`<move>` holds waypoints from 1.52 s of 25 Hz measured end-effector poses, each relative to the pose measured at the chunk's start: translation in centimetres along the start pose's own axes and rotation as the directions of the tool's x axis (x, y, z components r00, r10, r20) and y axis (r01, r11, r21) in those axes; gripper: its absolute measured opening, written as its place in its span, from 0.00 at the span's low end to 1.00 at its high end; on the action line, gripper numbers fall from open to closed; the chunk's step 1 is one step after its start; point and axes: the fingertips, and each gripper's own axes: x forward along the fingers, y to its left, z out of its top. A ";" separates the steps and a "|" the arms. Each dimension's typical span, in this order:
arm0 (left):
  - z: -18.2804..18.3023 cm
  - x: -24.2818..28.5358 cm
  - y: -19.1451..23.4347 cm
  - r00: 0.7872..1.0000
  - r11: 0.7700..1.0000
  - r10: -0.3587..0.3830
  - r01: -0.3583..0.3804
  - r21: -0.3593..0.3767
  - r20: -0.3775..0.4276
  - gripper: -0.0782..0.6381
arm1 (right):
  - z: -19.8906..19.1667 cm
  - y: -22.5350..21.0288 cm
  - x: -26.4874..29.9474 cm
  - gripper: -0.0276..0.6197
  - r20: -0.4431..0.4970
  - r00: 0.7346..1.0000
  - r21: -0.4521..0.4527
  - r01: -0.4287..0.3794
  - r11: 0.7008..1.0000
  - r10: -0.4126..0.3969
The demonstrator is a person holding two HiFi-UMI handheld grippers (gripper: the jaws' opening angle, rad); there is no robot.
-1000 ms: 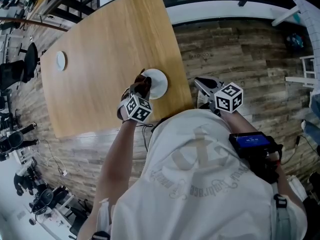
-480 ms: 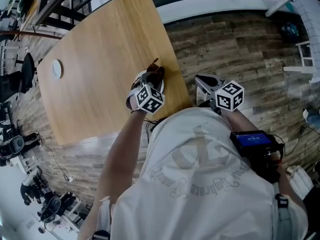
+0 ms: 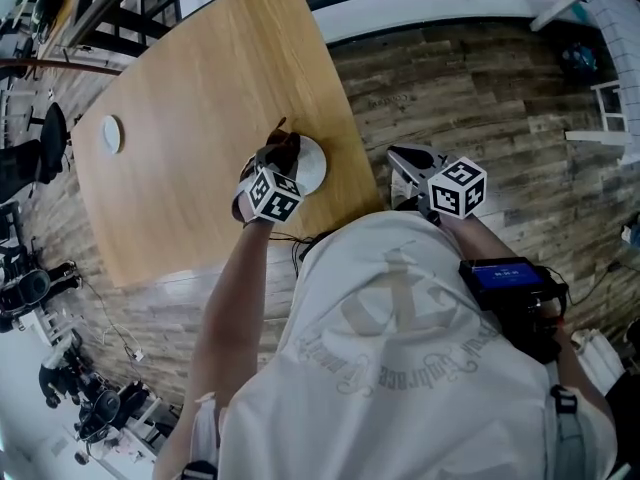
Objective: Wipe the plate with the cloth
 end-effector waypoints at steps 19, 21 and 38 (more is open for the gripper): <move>-3.6 -4.0 -3.2 0.999 0.974 -0.022 0.032 -0.226 0.047 0.34 | -1.4 2.1 1.9 0.06 -0.077 0.994 -0.019 -0.078 0.997 0.076; -2.8 -4.3 -4.0 0.995 0.964 -0.020 0.045 -0.260 0.098 0.34 | -1.7 2.4 2.0 0.06 -0.086 0.992 -0.034 -0.100 0.994 0.097; -1.2 -13.7 -4.4 0.847 0.758 0.287 0.086 -0.647 0.448 0.34 | 2.7 10.5 4.3 0.06 -0.114 0.951 -0.290 -0.308 0.906 0.286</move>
